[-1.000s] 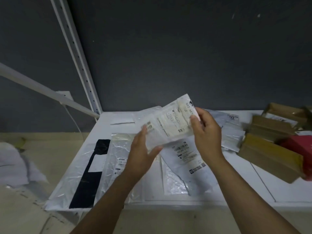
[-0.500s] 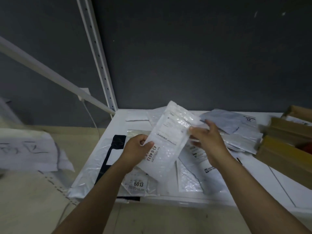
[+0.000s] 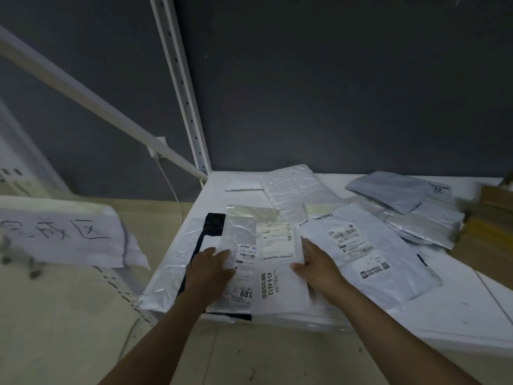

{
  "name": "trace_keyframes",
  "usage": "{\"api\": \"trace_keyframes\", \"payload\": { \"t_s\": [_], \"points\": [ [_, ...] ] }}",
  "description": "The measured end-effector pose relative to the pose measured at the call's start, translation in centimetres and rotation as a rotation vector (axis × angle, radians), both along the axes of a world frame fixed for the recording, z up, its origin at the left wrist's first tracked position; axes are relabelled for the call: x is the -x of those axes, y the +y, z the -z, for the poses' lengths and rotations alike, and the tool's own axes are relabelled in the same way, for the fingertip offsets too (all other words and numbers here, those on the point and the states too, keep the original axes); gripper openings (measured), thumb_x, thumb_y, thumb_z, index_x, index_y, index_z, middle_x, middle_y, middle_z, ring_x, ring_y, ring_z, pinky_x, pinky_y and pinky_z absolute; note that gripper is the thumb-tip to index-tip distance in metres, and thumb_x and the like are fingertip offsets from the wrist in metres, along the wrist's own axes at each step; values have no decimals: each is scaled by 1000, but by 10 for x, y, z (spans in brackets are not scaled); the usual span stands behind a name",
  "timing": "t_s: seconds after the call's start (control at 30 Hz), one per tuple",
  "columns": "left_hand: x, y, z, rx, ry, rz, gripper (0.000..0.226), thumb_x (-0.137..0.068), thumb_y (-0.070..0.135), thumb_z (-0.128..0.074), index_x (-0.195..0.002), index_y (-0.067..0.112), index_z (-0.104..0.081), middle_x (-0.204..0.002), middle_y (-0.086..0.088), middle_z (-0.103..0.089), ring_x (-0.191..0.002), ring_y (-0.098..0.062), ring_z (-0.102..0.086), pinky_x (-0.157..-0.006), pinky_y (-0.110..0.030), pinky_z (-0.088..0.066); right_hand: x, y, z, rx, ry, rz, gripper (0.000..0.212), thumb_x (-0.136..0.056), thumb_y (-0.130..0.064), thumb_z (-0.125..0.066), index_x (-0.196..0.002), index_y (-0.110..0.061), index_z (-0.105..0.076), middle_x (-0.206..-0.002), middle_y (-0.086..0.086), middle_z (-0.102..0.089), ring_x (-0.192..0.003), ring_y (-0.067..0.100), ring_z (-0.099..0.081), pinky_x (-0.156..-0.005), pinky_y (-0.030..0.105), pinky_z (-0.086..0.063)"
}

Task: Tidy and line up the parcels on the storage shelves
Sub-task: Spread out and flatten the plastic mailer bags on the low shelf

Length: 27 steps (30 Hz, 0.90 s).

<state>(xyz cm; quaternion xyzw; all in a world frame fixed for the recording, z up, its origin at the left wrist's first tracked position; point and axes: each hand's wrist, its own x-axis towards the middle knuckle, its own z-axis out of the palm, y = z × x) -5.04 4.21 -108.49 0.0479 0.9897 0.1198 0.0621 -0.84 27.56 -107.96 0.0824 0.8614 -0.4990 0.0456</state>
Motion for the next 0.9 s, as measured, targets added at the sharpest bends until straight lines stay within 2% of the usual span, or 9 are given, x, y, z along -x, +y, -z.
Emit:
{"api": "trace_keyframes", "payload": {
  "t_s": [0.1, 0.33, 0.43, 0.5, 0.6, 0.67, 0.8, 0.87, 0.9],
  "points": [
    [1, -9, 6, -33, -43, -4, 52, -95, 43, -49, -145, 32, -37, -154, -2, -31, -139, -23, -30, -112, -41, -28, 7, -12, 8, -168, 19, -18, 71, -92, -18, -62, -153, -19, -25, -141, 4, -51, -124, 22, -52, -100, 27, -41],
    [-1, 14, 12, -2, -8, 239, 76, -85, 72, -43, -150, 36, -26, -161, -1, -13, -147, -24, -11, -119, -48, -14, 6, -22, 11, -735, 117, -112, 27, -97, -29, -49, -118, -18, -61, -116, 7, -60, -104, 25, -60, -81, 31, -49],
    [1, 21, 17, 103, -88, 276, 84, -81, 78, -40, -151, 39, -16, -162, 1, -4, -148, -26, -2, -119, -50, -10, 0, -3, -2, -974, 424, 22, 16, -73, -17, -76, -89, -15, -73, -86, 4, -63, -76, 26, -62, -54, 30, -48],
    [4, 24, 17, 125, -92, 277, 78, -86, 70, -44, -152, 40, -15, -162, 1, -3, -148, -26, 0, -118, -52, -9, -2, 18, 4, -999, 507, 146, 31, -59, -15, -86, -87, -12, -73, -87, 8, -65, -77, 30, -61, -59, 34, -49],
    [8, 30, 14, 185, -99, 269, 75, -89, 65, -45, -152, 38, -14, -162, 0, -3, -148, -29, 1, -117, -54, -6, -10, 43, 10, -998, 214, 155, 56, -69, -34, -81, -117, -10, -63, -116, 16, -62, -103, 36, -59, -82, 42, -50],
    [4, 40, 8, 171, -61, 256, 72, -92, 57, -48, -152, 34, -17, -162, -1, -4, -148, -29, 2, -118, -52, -3, -12, 51, 13, -1014, 45, 134, 47, -81, -32, -67, -121, -8, -61, -113, 13, -63, -102, 31, -61, -81, 38, -52],
    [-6, 71, -1, -166, 112, 227, 56, -96, 38, -52, -147, 22, -36, -158, -2, -24, -147, -20, -13, -118, -31, -6, -12, 59, 13, -1034, 216, 180, 26, -30, 6, -78, -49, -3, -62, -46, 11, -56, -39, 26, -57, -33, 26, -43],
    [-12, 89, -7, -400, 129, 214, 46, -95, 31, -57, -138, 14, -51, -144, -6, -47, -131, -17, -41, -107, -17, -21, -10, 68, 12, -988, 232, 192, 23, -41, -2, -83, -57, -6, -67, -61, 12, -64, -59, 28, -66, -46, 28, -50],
    [-15, 98, -12, -505, 106, 198, 41, -94, 28, -60, -131, 12, -58, -133, -7, -57, -117, -14, -52, -100, -12, -29, -8, 73, 13, -936, 228, 199, 19, -60, -13, -80, -77, -9, -72, -87, 14, -70, -87, 31, -69, -71, 35, -55]
  ]
}}
